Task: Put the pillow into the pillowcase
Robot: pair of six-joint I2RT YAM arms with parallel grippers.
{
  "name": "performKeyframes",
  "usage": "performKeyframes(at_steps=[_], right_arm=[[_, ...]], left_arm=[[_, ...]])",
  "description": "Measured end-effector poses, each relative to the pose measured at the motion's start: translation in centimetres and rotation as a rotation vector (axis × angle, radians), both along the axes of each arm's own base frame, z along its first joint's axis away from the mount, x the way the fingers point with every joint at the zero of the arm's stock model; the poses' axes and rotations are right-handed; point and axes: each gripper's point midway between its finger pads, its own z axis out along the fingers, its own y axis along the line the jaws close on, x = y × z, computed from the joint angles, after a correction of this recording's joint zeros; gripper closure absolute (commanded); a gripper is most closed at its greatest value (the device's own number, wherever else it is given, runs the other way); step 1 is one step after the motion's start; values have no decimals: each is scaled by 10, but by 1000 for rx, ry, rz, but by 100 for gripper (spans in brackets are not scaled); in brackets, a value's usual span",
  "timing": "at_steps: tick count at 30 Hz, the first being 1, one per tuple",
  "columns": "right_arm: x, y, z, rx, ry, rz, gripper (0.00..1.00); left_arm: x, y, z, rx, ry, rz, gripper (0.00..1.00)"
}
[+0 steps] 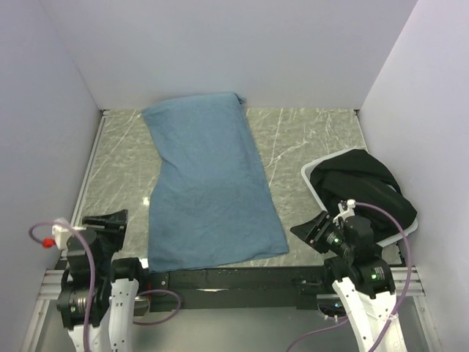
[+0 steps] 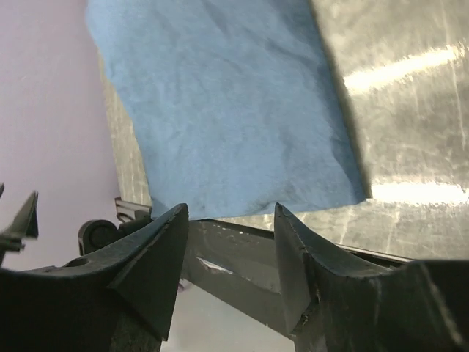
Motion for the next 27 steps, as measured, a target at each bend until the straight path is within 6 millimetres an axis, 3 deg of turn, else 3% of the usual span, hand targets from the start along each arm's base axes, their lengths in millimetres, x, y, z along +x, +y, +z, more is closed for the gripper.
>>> performKeyframes(at_steps=[5, 9, 13, 15, 18, 22, 27], right_arm=[[16, 2, 14, -35, 3, 25, 38], [41, 6, 8, -91, 22, 50, 22], [64, 18, -4, -174, 11, 106, 16], [75, 23, -7, -204, 7, 119, 8], [95, 31, -10, -236, -6, 131, 0], [112, 35, -18, -269, -27, 142, 0], [121, 37, -14, -275, -90, 146, 0]], left_arm=[[42, -12, -15, 17, 88, -127, 36], [71, -18, -34, 30, 168, -215, 32], [93, -22, -32, 78, 134, -279, 29], [103, -28, -35, 103, 122, -320, 28], [115, -59, -55, 167, 173, -442, 23], [111, -116, -79, 283, 237, -635, 8], [114, -136, -82, 346, 197, -685, 7]])
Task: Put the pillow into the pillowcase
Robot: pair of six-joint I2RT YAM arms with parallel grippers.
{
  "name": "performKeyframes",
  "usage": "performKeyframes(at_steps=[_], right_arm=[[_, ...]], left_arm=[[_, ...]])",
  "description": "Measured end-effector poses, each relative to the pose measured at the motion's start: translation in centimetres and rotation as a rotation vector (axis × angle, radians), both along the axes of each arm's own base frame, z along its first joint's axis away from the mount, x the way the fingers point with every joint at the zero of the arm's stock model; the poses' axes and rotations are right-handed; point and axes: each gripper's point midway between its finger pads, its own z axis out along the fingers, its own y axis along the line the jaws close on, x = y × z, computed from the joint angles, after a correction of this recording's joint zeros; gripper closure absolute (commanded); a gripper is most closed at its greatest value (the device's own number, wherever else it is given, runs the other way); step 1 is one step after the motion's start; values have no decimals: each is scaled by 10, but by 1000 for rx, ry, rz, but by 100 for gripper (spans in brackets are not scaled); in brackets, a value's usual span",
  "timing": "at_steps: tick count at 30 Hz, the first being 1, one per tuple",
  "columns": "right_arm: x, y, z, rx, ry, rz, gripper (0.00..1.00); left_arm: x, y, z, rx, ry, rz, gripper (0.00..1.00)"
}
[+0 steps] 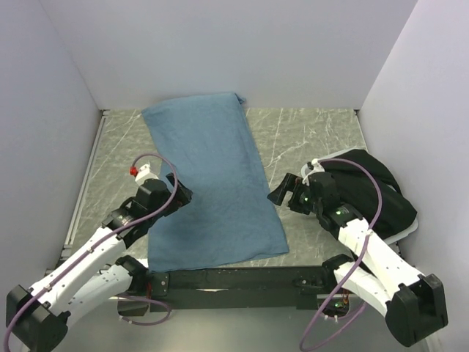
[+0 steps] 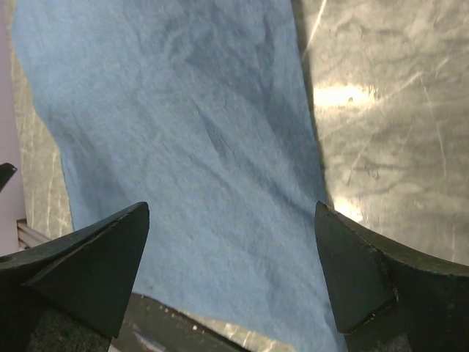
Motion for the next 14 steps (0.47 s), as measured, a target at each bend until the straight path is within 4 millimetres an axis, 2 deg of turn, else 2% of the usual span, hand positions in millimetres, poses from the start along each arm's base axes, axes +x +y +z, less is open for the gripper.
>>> performKeyframes(at_steps=[8, 14], right_arm=[[-5, -5, -12, -15, -10, -9, 0], [-3, -6, -7, -11, -35, -15, 0]], left_arm=[[-6, 7, -18, 53, -9, -4, 6], [-8, 9, -8, 33, -54, -8, 2]])
